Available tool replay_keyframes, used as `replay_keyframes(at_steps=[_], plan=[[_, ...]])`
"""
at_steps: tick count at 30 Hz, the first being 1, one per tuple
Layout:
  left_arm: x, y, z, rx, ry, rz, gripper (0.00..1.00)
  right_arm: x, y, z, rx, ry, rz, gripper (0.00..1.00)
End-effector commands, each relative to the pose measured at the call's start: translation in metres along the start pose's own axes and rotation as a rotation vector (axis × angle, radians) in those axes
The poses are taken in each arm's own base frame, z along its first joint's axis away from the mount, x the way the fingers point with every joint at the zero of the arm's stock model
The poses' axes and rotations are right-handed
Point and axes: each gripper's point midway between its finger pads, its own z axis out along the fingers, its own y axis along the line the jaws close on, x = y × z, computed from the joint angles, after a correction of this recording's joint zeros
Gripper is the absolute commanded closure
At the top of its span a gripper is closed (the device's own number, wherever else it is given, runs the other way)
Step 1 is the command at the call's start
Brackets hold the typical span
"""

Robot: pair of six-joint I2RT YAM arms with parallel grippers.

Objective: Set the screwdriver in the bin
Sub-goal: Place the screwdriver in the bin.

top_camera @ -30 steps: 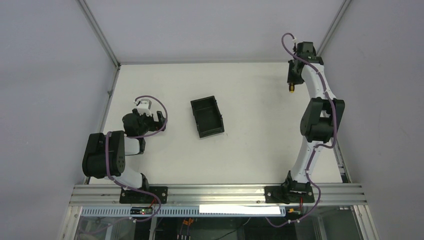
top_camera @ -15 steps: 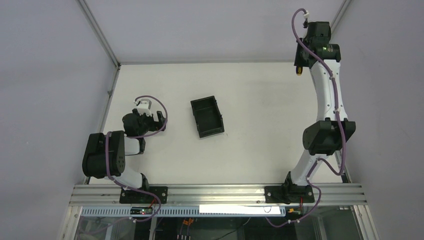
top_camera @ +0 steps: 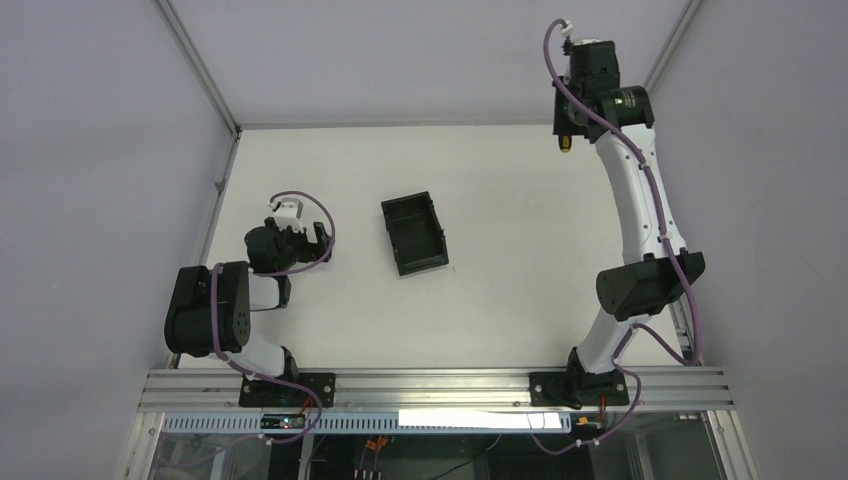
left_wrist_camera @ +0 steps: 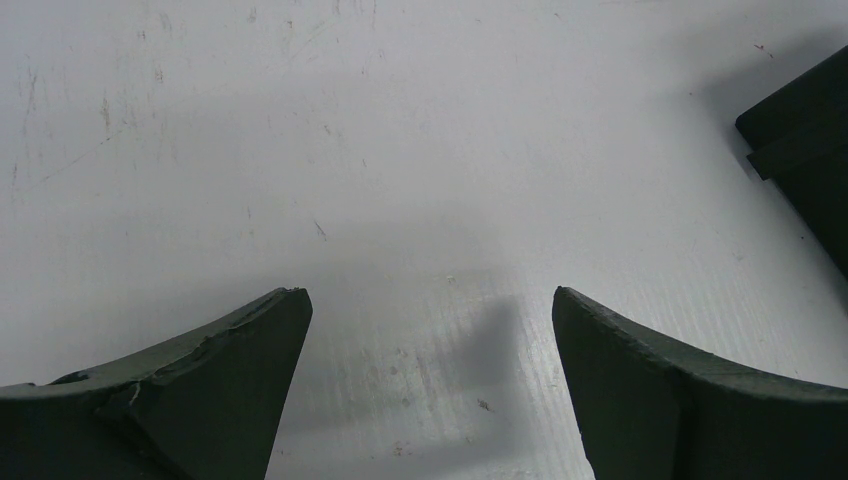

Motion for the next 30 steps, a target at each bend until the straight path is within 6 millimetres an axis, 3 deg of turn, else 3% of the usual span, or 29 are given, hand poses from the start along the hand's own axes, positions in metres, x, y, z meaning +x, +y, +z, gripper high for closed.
replay_keyframes(at_steps=[1, 17, 25, 30], plan=[[-0.021, 0.000, 0.003, 0.007, -0.060, 0.032, 0.01, -0.008, 0.037, -0.035, -0.037, -0.072, 0.001, 1.00], [-0.021, 0.000, 0.003, 0.007, -0.060, 0.032, 0.01, 0.002, 0.201, -0.083, -0.275, -0.139, -0.109, 1.00], [-0.021, 0.000, 0.003, 0.007, -0.060, 0.032, 0.01, 0.009, 0.266, -0.105, -0.391, -0.168, -0.093, 1.00], [-0.021, 0.000, 0.003, 0.007, -0.060, 0.032, 0.01, 0.017, 0.288, -0.107, -0.422, -0.167, -0.093, 1.00]])
